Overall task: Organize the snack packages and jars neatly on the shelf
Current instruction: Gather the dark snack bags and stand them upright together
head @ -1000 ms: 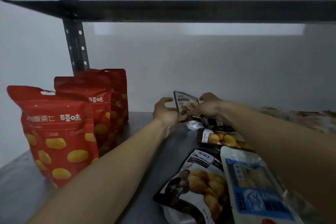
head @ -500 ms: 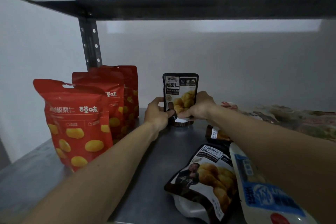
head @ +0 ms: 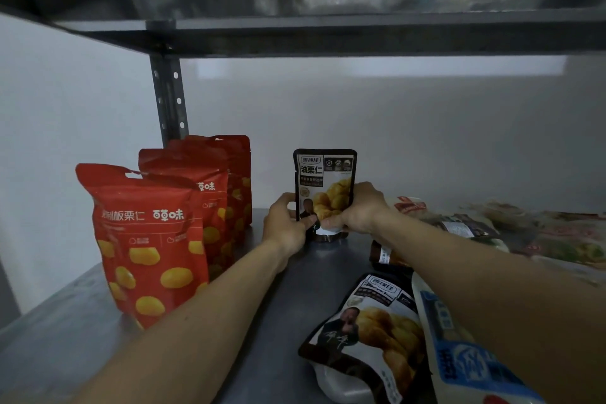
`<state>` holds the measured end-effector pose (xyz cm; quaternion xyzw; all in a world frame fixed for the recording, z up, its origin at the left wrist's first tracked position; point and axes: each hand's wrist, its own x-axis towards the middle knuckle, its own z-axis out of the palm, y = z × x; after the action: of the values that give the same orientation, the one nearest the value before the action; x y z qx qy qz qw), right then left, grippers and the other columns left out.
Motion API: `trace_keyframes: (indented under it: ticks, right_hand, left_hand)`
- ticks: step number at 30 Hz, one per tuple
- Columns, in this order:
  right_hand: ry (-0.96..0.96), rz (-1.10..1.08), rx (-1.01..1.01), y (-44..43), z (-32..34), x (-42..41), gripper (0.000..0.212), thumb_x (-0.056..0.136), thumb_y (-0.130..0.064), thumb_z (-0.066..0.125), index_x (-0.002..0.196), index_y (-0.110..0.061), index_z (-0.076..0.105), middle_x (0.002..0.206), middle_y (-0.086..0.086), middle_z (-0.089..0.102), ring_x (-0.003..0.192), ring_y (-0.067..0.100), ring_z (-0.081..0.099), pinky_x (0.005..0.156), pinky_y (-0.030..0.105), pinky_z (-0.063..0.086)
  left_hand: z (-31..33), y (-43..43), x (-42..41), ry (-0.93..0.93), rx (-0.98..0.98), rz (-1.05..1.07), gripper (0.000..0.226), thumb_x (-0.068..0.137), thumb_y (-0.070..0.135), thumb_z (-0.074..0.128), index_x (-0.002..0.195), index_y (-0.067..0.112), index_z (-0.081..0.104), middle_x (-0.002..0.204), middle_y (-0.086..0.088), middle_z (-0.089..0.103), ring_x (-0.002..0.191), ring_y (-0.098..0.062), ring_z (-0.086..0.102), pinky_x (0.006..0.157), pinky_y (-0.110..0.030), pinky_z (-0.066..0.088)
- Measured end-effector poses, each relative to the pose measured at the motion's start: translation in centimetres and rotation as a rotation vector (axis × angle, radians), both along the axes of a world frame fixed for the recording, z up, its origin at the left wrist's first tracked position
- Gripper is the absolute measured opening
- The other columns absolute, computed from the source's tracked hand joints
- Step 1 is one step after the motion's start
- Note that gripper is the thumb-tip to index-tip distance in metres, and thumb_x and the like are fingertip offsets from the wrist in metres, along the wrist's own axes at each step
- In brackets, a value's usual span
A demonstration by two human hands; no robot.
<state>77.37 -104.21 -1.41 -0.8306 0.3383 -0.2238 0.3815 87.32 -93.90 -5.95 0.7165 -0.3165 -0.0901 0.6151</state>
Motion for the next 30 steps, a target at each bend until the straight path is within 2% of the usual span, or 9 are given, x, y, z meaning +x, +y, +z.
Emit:
trace_keyframes:
  ticks: [3,9,13,15,17,21,26,28,30]
  right_hand:
    - [0.018,-0.009,-0.034,0.8,0.1,-1.1,0.058,0.058,-0.021,0.092,0.108,-0.013,0.064,0.103,-0.003,0.066,0.1,0.015,0.062,0.09,0.024,0.05]
    - [0.106,-0.068,-0.183,0.8,2.6,-3.2,0.092,0.061,-0.031,0.091,0.136,-0.005,0.045,0.134,0.011,0.055,0.125,0.027,0.05,0.098,0.03,0.044]
    - [0.15,-0.046,-0.265,1.3,5.0,-5.7,0.078,0.067,-0.033,0.087,0.131,-0.005,0.054,0.133,0.011,0.057,0.123,0.027,0.053,0.101,0.031,0.045]
    - [0.227,-0.044,-0.316,2.0,5.3,-7.6,0.063,0.074,-0.032,0.083,0.126,-0.005,0.059,0.13,0.01,0.058,0.12,0.026,0.054,0.094,0.028,0.045]
    - [0.354,-0.046,-0.359,2.7,5.2,-9.4,0.058,0.078,-0.035,0.08,0.122,-0.004,0.061,0.127,0.011,0.06,0.116,0.027,0.056,0.09,0.029,0.046]
    - [0.514,-0.086,-0.379,2.6,4.2,-12.2,0.06,0.077,-0.049,0.075,0.118,-0.008,0.061,0.122,0.009,0.063,0.106,0.025,0.059,0.081,0.029,0.046]
    - [0.496,-0.006,-0.45,3.3,3.1,-13.8,0.064,0.088,-0.056,0.059,0.121,-0.001,0.062,0.151,0.006,0.039,0.135,0.024,0.039,0.085,0.024,0.033]
    - [0.503,0.003,-0.466,3.4,2.9,-14.0,0.056,0.09,-0.052,0.058,0.114,-0.003,0.066,0.146,0.009,0.044,0.13,0.025,0.043,0.086,0.026,0.039]
    - [0.489,0.01,-0.46,3.4,2.8,-14.1,0.047,0.089,-0.05,0.06,0.097,-0.005,0.07,0.119,0.012,0.057,0.106,0.025,0.053,0.068,0.024,0.043]
  left_hand:
    - [0.2,0.9,-1.1,0.013,0.003,-0.021,0.038,0.085,0.011,0.07,0.119,0.02,0.056,0.096,-0.002,0.067,0.087,-0.018,0.064,0.082,-0.034,0.054]
    - [1.8,1.2,-2.3,-0.029,0.074,0.037,0.071,0.082,0.012,0.074,0.142,0.013,0.036,0.133,-0.012,0.052,0.119,-0.026,0.053,0.103,-0.041,0.045]
    - [3.1,1.9,-3.1,-0.187,0.107,0.142,0.053,0.082,0.013,0.074,0.129,0.01,0.048,0.117,-0.012,0.059,0.107,-0.026,0.058,0.091,-0.034,0.05]
    - [3.7,2.5,-4.1,-0.252,0.129,0.089,0.031,0.084,0.018,0.072,0.11,0.013,0.058,0.103,-0.009,0.063,0.098,-0.025,0.06,0.081,-0.03,0.048]
    - [4.1,2.5,-5.4,-0.286,0.205,-0.058,0.017,0.087,0.028,0.069,0.095,0.016,0.06,0.101,-0.004,0.063,0.098,-0.022,0.059,0.083,-0.03,0.045]
    - [3.8,1.7,-7.9,-0.147,0.345,-0.381,0.043,0.09,0.046,0.058,0.12,0.016,0.059,0.122,-0.003,0.061,0.111,-0.021,0.056,0.099,-0.039,0.044]
    - [3.3,0.4,-10.3,-0.02,0.274,-0.369,0.045,0.081,0.02,0.075,0.121,0.006,0.061,0.114,-0.003,0.055,0.106,-0.017,0.05,0.087,-0.027,0.042]
    - [3.2,0.6,-10.9,0.017,0.256,-0.285,0.042,0.074,0.013,0.081,0.112,0.003,0.066,0.113,-0.007,0.06,0.106,-0.02,0.054,0.088,-0.028,0.046]
    - [3.1,0.7,-11.1,0.063,0.242,-0.202,0.036,0.071,0.007,0.082,0.105,0.002,0.069,0.112,-0.011,0.065,0.103,-0.023,0.059,0.092,-0.03,0.049]
